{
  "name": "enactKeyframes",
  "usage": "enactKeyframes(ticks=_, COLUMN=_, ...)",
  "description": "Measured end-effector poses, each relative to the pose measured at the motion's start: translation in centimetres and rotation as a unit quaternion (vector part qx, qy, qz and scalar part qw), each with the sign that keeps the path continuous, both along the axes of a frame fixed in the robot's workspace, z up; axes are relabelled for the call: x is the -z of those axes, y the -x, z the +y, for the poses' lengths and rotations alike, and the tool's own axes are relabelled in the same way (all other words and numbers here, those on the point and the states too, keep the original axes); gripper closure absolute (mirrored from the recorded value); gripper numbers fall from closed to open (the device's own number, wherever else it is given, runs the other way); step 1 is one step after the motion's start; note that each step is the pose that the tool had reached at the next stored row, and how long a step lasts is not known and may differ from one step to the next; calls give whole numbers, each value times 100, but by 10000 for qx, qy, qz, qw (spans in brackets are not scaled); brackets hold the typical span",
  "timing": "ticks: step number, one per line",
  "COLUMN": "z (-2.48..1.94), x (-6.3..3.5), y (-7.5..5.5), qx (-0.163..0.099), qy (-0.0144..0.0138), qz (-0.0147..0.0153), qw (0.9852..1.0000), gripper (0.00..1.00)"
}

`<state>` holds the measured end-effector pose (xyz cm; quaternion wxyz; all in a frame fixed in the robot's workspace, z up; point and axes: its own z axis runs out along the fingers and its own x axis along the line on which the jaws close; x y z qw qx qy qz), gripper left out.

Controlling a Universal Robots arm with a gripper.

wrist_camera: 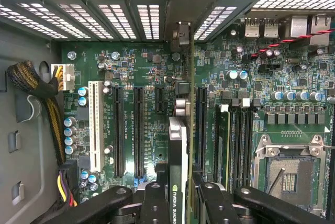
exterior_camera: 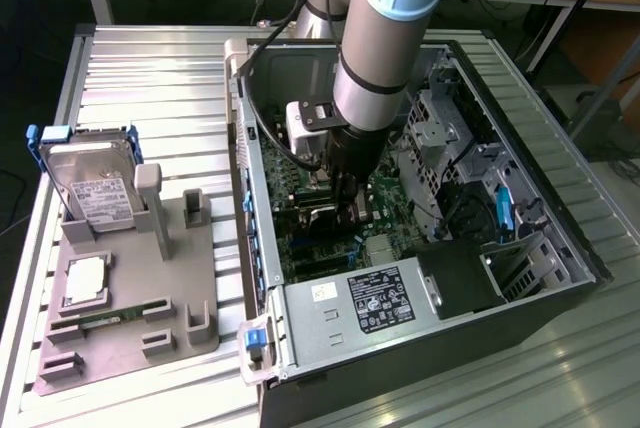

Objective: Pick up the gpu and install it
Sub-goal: 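Insert the gpu into the slot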

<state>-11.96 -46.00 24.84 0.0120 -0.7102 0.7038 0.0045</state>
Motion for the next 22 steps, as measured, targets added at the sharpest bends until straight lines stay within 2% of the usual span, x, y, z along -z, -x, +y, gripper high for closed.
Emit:
enactKeyframes(ticks=2, z=0, x=2, y=3, qx=3, qy=-2, qz=-1, qw=10000, gripper=71)
enactKeyframes(ticks=3, z=0, x=0, y=0, qx=0, qy=-1, qz=0, qw=10000, gripper=65)
enactKeyframes(ticks=10, z=1, x=-19, y=0, qx=0, qy=-2, qz=0, qw=10000, gripper=65)
enactKeyframes(ticks=13, z=0, x=-176, y=0, qx=1, qy=-1, qz=0, qw=10000, gripper=65)
enactKeyframes(ticks=17, z=0, x=-447, y=0, qx=0, qy=-2, qz=0, qw=10000, gripper=65)
enactKeyframes(ticks=18, z=0, x=-483, y=0, qx=0, qy=0, qz=1, qw=10000, gripper=65)
enactKeyframes(ticks=21, z=0, x=-483, y=0, qx=0, qy=1, qz=0, qw=10000, gripper=67)
enactKeyframes(ticks=22, z=0, x=-484, y=0, qx=0, qy=1, qz=0, qw=10000, gripper=73)
